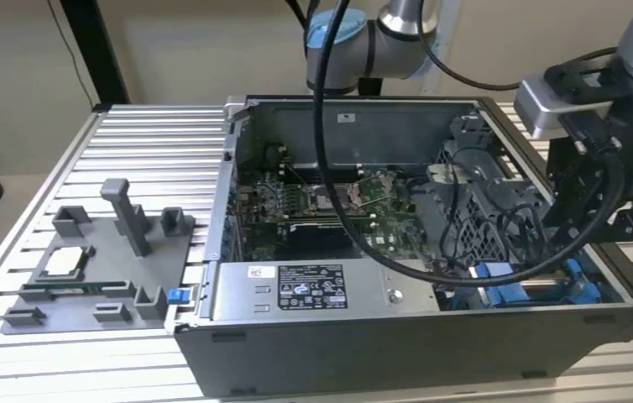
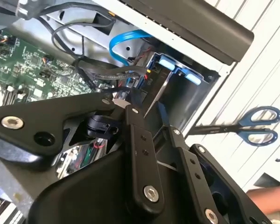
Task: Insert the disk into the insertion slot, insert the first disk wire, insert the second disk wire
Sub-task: 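Insert the second disk wire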
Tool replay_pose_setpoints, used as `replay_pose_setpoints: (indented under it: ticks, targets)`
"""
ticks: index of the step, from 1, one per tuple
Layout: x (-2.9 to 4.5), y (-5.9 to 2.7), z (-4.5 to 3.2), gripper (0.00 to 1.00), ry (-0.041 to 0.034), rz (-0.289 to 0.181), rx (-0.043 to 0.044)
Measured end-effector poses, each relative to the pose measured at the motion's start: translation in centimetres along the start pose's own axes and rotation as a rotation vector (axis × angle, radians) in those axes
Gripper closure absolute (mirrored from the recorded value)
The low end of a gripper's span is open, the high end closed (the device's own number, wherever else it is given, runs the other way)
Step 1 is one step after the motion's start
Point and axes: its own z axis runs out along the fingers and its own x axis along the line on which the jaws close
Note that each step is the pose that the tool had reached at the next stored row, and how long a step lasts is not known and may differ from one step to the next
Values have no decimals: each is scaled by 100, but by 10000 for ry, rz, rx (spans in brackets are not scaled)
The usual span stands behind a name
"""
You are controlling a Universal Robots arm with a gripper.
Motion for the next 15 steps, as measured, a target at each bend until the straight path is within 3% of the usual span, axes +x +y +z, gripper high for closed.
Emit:
replay_pose_setpoints:
  ticks: [3,15]
  targets:
    - [-13,-15,-108,0,1,0,0]
    - [-13,-15,-113,0,2,-1,0]
